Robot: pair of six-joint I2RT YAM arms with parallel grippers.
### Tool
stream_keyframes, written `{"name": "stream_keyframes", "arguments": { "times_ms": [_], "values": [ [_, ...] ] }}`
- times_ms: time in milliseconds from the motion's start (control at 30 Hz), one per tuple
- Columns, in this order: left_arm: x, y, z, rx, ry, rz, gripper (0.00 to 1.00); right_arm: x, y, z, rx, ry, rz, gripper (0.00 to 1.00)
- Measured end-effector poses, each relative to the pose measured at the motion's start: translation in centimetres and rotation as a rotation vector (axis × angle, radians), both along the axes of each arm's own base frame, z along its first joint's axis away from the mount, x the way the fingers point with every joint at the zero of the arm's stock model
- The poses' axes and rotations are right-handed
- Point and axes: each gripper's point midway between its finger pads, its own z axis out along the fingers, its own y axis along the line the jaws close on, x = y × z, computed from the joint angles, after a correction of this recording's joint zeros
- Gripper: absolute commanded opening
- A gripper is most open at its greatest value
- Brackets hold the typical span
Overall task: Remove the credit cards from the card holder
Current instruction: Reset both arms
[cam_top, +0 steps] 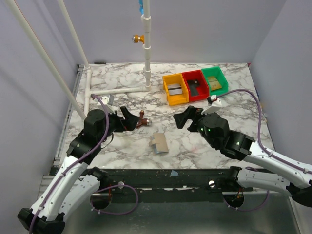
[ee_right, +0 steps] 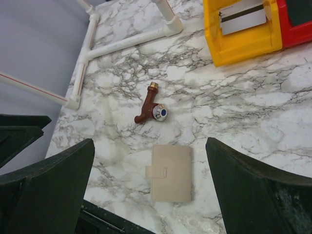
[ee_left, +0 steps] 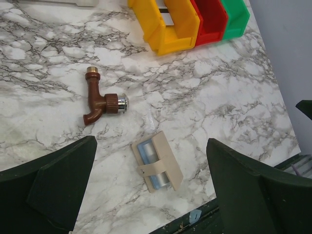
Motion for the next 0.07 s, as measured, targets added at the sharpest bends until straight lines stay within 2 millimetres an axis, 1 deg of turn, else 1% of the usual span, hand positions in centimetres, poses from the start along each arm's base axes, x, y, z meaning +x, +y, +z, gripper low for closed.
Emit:
{"name": "stream_keyframes", "arguments": {
  "times_ms": [67],
  "values": [
    [-0.01,0.04,0.01,0.0,-0.001,0.002,0.99,0.0,0.01,0.01,0.0,0.0,0.0,1.0]
  ]
}}
